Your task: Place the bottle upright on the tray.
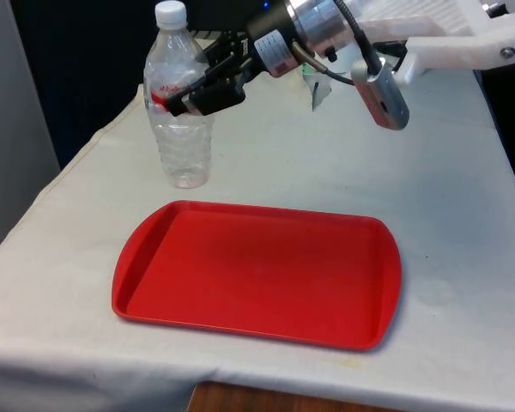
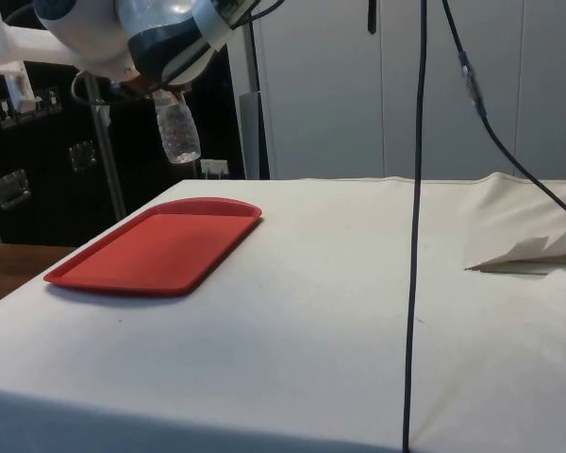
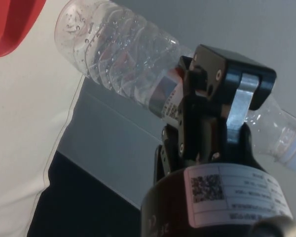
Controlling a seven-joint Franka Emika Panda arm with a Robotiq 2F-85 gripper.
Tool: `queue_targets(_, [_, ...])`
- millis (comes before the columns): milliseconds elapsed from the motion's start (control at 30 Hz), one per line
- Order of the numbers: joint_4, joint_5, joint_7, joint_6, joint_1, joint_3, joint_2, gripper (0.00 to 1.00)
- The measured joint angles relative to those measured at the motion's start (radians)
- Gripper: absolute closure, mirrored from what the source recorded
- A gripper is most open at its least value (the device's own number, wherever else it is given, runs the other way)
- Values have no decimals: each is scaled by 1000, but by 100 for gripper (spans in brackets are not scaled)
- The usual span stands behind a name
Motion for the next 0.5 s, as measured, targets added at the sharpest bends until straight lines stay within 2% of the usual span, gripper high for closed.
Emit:
queue_targets(167, [0,0,10,0,0,2,3,97])
queue_targets(500, [0,0,93,0,0,12,23,97])
